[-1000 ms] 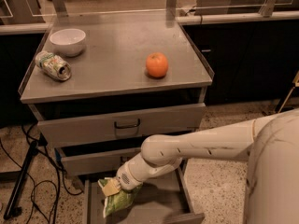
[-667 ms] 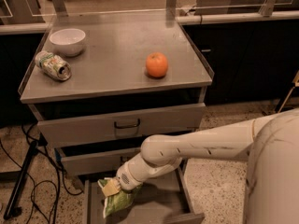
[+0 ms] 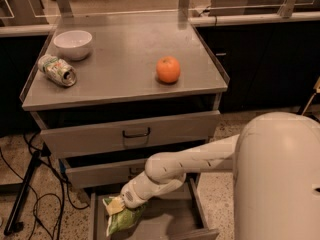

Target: Place green jalapeno chip bag into bottom drawer

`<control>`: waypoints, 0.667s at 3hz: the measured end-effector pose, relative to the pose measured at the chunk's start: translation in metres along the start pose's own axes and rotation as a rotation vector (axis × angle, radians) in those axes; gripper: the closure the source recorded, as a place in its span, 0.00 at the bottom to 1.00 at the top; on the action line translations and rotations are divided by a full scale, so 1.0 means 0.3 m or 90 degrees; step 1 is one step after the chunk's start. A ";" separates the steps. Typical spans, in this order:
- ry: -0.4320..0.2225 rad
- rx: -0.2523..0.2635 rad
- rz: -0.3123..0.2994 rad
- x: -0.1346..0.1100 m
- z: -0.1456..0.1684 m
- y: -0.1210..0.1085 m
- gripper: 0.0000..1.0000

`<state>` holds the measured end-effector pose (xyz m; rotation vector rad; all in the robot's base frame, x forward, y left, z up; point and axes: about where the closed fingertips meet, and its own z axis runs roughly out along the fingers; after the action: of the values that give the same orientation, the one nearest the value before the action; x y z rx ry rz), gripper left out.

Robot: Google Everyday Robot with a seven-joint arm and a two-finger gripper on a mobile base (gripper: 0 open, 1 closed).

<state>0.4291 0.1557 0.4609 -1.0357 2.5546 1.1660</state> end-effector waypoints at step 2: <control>-0.012 -0.025 0.023 -0.002 0.096 -0.039 1.00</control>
Offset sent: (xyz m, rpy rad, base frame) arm 0.0052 0.0128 -0.0174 0.0304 0.0209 -0.0149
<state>0.4328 0.1711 0.4343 -0.9859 2.5563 1.2340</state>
